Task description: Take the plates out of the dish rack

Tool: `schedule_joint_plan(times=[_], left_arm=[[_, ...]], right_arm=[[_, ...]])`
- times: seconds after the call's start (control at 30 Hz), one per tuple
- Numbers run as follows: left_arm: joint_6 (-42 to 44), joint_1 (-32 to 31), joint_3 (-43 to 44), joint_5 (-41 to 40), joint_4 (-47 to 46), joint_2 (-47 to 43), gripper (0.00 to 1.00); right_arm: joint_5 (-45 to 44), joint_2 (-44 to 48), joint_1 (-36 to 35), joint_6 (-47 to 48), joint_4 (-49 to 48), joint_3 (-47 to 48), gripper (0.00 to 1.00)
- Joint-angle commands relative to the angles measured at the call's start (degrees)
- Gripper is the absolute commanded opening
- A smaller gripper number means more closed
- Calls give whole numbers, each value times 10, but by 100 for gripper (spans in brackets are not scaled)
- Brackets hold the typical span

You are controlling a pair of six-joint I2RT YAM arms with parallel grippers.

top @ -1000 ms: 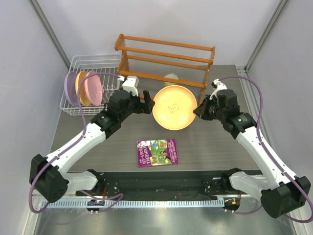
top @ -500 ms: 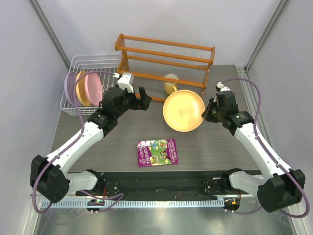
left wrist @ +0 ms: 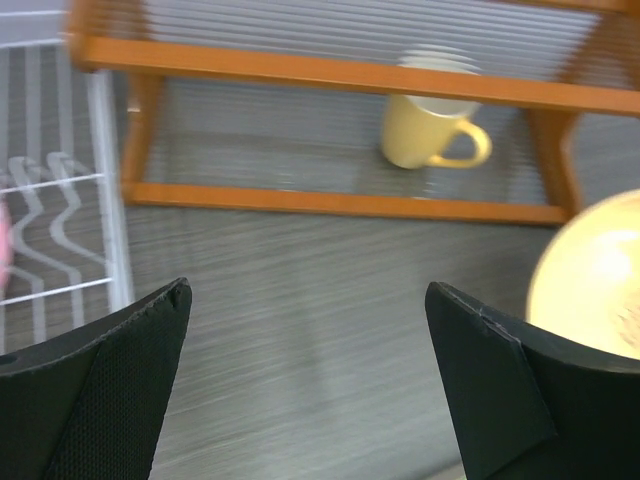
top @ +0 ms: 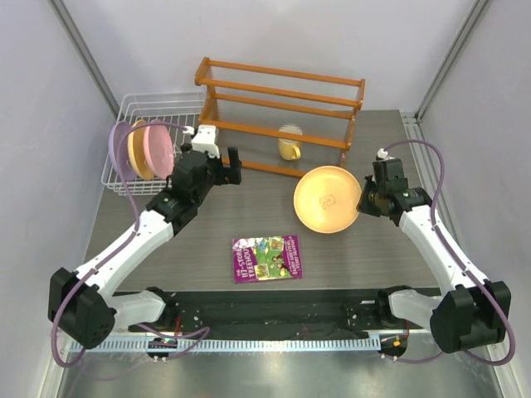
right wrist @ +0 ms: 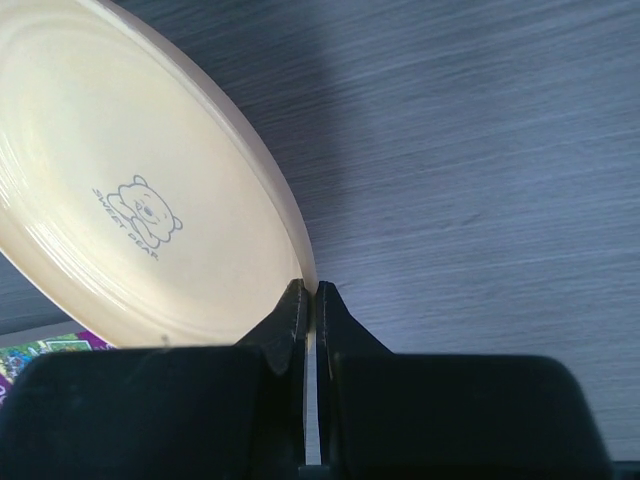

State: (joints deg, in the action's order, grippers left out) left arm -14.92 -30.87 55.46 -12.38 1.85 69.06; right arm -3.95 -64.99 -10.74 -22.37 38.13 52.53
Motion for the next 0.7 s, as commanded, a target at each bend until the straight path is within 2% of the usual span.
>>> schedule_joint_plan(times=[0.0,0.13,0.23,0.33,0.67], left_arm=[[32,7,-8,-131,-5,-36,99],[17,42,-8,-135,-6,-46,100],[-18,106,3,-84,11,-42,99],[-41,144,6,-47,21,-41,99],[-49,193,60,-12,52,-9,99]], right_arm=[[6,-11,26,4,24,11,1],[28,-19,27,-13,34,-3,1],[18,-23,27,-29,47,-22,1],[12,-31,28,-33,55,-38,1],[-5,-109,32,-36,90,-14,1]])
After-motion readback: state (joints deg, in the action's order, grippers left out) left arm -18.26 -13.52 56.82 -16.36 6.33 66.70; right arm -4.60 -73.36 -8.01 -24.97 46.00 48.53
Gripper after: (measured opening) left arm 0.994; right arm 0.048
